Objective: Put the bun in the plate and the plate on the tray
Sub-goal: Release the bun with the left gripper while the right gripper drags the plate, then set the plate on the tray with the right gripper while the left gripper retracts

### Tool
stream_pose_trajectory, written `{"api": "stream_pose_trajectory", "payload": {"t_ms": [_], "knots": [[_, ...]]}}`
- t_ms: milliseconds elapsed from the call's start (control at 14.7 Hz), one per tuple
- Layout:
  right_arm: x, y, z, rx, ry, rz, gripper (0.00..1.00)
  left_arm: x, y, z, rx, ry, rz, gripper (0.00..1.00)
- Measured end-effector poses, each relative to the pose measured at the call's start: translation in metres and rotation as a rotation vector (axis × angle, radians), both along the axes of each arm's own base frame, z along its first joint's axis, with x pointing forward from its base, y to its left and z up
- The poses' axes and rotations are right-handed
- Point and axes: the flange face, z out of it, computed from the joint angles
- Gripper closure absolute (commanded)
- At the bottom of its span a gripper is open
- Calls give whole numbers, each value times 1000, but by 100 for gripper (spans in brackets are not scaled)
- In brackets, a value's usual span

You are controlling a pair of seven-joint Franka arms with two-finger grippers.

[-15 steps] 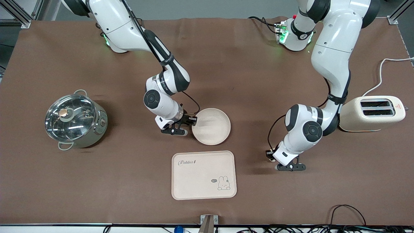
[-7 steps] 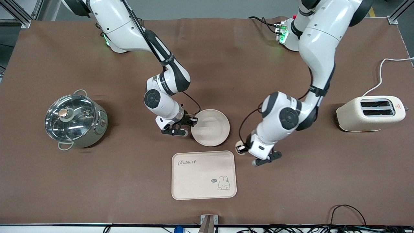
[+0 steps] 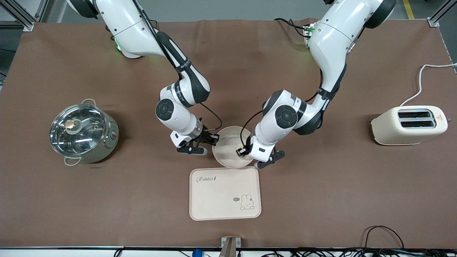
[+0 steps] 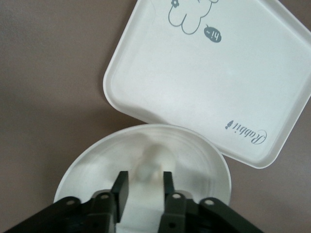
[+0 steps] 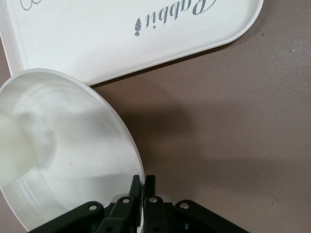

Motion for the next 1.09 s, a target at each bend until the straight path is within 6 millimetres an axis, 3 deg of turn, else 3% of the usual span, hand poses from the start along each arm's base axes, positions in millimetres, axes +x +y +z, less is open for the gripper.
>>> {"api": "stream_pose_trajectory", "payload": {"t_ms": [272,408,612,748,951,1087], "knots": [[2,-3,-2,-2,3,-5,100,13,19,8,63,-18,-37,0],[13,-10,-4,3,-2,-26,100,24,43,32,164,-37,-129,0],[54,-18,-13,30,-36,-70,100,47,105,113,249,-83,-289,0],[88,-25,-26,49,-56,-100,100,54,166,176,293,-108,-400,0],[129,-38,-30,84,-62,-124,100,43,245,256,342,-113,-489,0],[145,-51,-37,90,-56,-137,99,25,279,299,366,-100,-510,0]]}}
